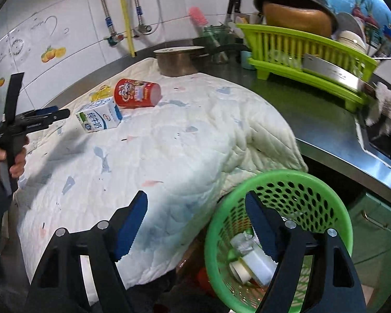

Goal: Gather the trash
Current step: 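Grasp the white-and-blue milk carton with the left tool while the right tool grasps the red paper cup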

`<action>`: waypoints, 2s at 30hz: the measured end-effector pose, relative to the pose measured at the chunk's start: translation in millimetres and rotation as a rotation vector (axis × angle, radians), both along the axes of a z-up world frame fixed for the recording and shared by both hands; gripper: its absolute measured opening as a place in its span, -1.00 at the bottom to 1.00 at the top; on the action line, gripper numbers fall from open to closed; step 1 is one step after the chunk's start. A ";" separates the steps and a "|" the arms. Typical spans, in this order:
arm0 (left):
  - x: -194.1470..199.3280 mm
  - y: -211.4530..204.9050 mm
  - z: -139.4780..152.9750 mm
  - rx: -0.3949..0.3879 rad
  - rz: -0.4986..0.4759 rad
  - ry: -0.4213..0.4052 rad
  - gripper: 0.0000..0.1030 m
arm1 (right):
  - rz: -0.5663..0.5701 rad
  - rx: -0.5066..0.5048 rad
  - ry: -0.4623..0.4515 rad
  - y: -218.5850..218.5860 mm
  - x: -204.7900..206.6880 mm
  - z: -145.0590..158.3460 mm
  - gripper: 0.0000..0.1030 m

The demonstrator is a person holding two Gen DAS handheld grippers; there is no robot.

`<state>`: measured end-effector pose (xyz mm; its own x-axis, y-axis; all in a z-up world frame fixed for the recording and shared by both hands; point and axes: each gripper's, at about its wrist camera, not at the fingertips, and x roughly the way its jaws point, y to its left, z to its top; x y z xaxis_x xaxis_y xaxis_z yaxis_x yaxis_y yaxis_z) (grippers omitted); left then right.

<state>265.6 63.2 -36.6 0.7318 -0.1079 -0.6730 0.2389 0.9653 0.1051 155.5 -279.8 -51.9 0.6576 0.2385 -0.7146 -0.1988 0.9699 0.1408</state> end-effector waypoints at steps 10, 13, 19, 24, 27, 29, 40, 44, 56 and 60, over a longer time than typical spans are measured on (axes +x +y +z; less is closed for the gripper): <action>52.0 16.0 -23.9 0.008 -0.141 0.025 0.60 | 0.072 -0.017 0.021 37.4 43.1 0.0 0.47; 60.1 15.3 -28.9 -0.007 -0.199 0.044 0.61 | 0.089 -0.034 0.019 46.3 52.2 0.2 0.51; 69.5 7.7 -38.9 0.017 -0.295 0.056 0.61 | 0.119 -0.052 0.018 61.9 66.3 -2.6 0.51; 70.4 4.2 -40.4 -0.004 -0.322 0.059 0.54 | 0.143 -0.064 0.020 69.7 74.8 -4.3 0.51; 65.7 3.2 -40.6 -0.008 -0.337 0.078 0.36 | 0.169 -0.076 0.021 76.2 81.4 -4.3 0.51; 59.7 1.9 -38.7 -0.011 -0.355 0.084 0.25 | 0.186 -0.089 0.018 81.2 85.6 -4.0 0.51; 52.8 -13.6 -38.6 0.031 -0.406 0.100 0.10 | 0.345 -0.106 0.034 108.1 138.9 7.2 0.51; 59.2 -16.8 -46.0 0.031 -0.417 0.109 0.10 | 0.386 -0.134 0.023 114.3 159.1 12.4 0.51; 27.6 -6.6 -49.3 -0.053 -0.252 0.115 -0.16 | 0.520 -0.197 -0.010 139.7 205.0 23.6 0.51; 7.9 8.5 -46.0 -0.070 -0.177 0.154 -0.17 | 0.582 -0.251 -0.029 164.7 218.7 21.6 0.51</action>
